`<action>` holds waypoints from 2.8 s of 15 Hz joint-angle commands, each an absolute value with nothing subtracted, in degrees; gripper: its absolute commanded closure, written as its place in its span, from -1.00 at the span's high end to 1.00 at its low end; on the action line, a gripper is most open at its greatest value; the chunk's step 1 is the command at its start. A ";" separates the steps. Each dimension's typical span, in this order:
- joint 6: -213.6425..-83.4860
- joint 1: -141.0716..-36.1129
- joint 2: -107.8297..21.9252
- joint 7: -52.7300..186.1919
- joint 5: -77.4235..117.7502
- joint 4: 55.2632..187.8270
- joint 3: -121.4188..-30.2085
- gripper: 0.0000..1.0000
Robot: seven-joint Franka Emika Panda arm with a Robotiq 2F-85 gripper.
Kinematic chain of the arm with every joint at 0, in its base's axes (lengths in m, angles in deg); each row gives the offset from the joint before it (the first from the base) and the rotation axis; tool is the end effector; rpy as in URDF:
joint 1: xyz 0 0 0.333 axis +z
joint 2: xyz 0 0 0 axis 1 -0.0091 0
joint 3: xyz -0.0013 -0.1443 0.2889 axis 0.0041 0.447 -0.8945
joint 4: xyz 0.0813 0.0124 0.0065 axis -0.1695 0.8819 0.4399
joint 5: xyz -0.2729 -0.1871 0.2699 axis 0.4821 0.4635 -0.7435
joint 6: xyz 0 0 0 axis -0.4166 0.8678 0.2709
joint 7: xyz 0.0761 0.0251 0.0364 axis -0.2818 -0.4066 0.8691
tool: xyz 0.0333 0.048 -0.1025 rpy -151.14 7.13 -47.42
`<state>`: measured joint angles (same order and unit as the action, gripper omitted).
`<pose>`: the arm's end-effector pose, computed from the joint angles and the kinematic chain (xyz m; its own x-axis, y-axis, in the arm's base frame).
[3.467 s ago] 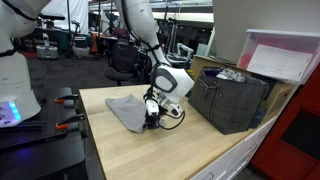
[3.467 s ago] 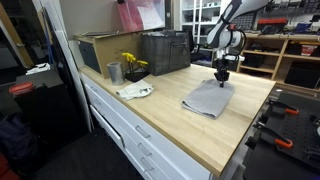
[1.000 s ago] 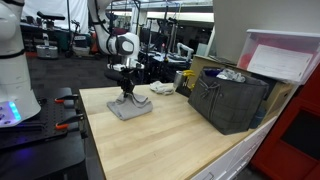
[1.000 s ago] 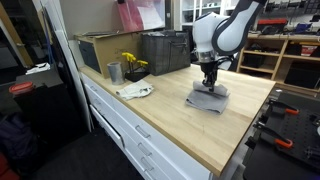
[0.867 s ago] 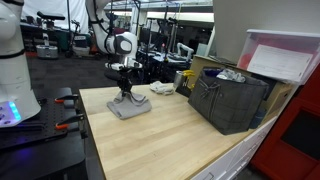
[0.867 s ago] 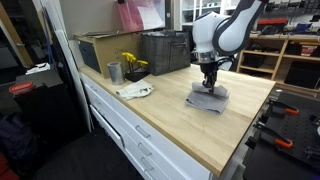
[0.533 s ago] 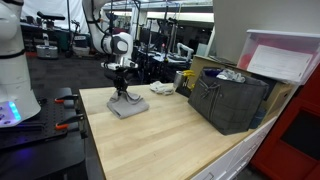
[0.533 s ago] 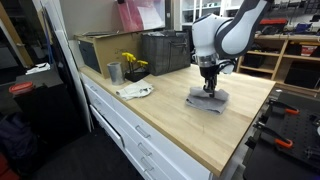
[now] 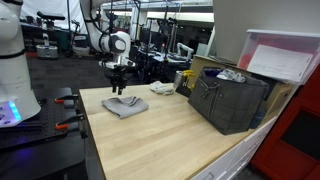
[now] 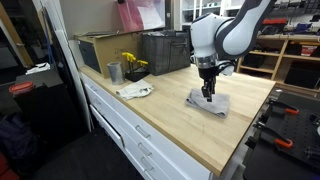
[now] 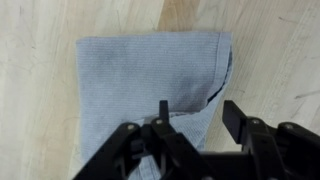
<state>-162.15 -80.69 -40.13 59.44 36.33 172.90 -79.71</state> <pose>0.4544 0.0738 0.1414 0.9627 0.2260 -0.1489 0.2490 -0.9552 0.1599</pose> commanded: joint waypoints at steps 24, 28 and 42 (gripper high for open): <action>-146.82 -102.41 -60.68 95.12 -2.65 149.09 -85.49 1.00; -145.77 -103.17 -61.29 97.27 -3.00 148.96 -86.40 1.00; -140.61 -101.59 -55.15 100.97 -4.10 149.99 -90.32 1.00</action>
